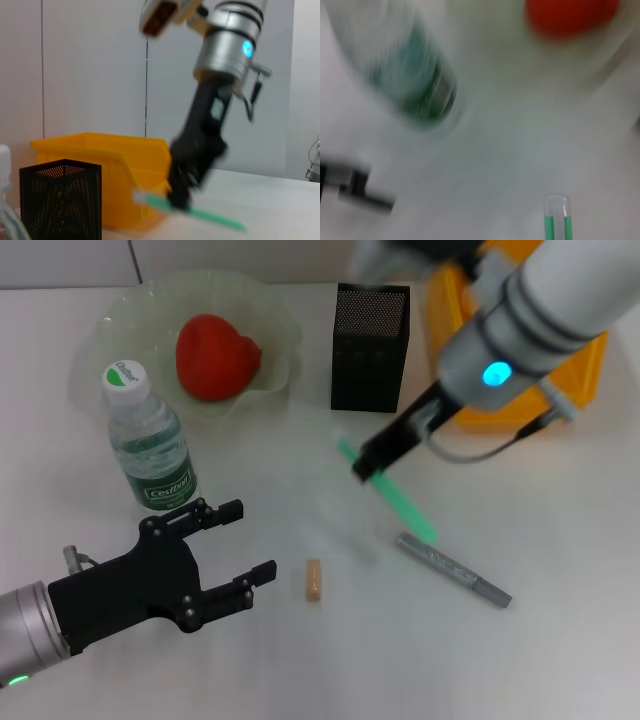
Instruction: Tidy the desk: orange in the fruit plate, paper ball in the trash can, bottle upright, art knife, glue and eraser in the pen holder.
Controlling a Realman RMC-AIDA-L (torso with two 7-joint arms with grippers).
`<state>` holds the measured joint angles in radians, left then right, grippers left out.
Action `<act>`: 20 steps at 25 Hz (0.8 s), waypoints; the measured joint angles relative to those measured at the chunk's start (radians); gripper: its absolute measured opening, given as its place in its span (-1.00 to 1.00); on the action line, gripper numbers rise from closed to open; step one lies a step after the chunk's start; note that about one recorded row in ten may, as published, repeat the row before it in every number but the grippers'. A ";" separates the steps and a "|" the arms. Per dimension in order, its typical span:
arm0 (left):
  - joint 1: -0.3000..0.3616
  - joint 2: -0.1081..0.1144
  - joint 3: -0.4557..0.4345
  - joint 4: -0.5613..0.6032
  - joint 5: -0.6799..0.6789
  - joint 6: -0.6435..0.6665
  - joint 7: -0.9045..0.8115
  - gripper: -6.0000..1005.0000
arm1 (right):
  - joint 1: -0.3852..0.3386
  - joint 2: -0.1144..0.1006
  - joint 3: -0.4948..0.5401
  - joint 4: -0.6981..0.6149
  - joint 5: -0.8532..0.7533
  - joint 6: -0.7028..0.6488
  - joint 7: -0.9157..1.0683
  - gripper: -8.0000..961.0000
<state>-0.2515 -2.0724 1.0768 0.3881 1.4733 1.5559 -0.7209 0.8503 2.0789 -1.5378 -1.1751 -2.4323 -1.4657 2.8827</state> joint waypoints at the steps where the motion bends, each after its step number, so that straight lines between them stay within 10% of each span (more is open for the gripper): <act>1: 0.000 0.000 0.000 0.000 0.000 0.001 0.000 0.31 | -0.025 0.000 0.056 -0.050 -0.008 -0.009 -0.026 -0.59; 9: -0.004 0.000 0.000 0.000 0.002 0.002 -0.002 0.30 | -0.299 0.003 0.473 -0.228 0.507 0.203 -0.658 -0.56; 13: -0.005 0.000 0.000 -0.004 0.000 0.000 -0.001 0.30 | -0.384 -0.008 0.511 0.161 1.202 0.274 -1.337 -0.54; 20: -0.018 -0.001 0.000 -0.009 -0.002 0.003 -0.005 0.29 | -0.249 -0.055 0.570 0.689 1.501 0.217 -1.695 -0.52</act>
<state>-0.2695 -2.0734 1.0767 0.3796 1.4717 1.5589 -0.7263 0.6013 2.0240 -0.9677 -0.4861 -0.9317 -1.2490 1.1873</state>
